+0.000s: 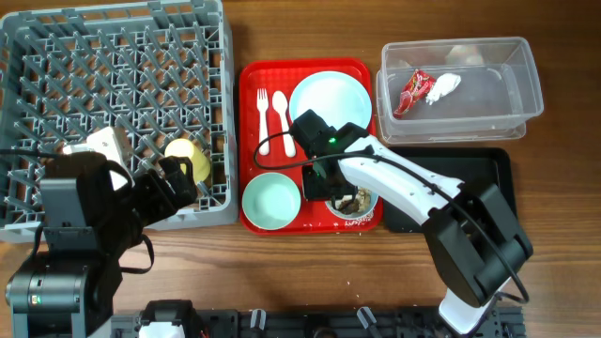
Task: Sort waste into correct bins and load items into the dishwasher rack
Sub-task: 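Grasp the light-blue food bowl with the right gripper and tip scraps onto black tray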
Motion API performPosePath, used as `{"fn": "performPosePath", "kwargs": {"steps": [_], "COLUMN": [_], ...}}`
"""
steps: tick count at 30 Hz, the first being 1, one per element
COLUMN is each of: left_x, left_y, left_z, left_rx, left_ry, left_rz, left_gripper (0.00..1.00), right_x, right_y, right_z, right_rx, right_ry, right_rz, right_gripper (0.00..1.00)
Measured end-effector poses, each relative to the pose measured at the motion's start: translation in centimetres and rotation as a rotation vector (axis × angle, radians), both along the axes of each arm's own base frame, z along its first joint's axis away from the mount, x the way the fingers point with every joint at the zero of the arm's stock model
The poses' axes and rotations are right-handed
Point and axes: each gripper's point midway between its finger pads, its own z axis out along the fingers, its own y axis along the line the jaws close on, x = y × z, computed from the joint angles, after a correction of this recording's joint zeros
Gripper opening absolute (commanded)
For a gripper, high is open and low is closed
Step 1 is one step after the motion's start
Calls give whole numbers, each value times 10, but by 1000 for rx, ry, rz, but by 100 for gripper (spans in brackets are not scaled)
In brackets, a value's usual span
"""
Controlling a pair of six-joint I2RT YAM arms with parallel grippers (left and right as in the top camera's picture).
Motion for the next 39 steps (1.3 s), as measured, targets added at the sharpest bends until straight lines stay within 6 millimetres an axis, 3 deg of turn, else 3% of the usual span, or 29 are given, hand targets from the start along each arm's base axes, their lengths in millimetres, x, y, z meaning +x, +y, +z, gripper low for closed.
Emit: {"fn": "performPosePath", "kwargs": {"steps": [5,8,10,14,16,18,23,29,39], "left_x": [0,0,0,0,0,0,0,0,0], "left_y": [1,1,1,1,1,1,1,1,1], "left_z": [0,0,0,0,0,0,0,0,0], "left_rx": [2,2,2,3,3,3,3,3,3], "left_ry": [0,0,0,1,0,0,1,2,2], "left_rz": [2,2,2,3,3,3,3,3,3], "left_gripper": [100,100,100,100,100,100,100,100,100], "right_x": [-1,1,5,21,25,24,20,0,0], "right_y": [-1,-4,-8,-24,-44,-62,-91,-126,-175], "right_z": [2,16,35,94,123,132,131,110,132], "right_rx": [-4,17,57,205,279,315,500,822,1158], "right_ry": [1,-20,-48,-149,-189,-179,-111,-97,-417], "right_rz": [-10,-20,-34,-61,-72,-72,-24,-78,-168], "right_gripper": [5,4,4,4,4,4,4,4,4]}}
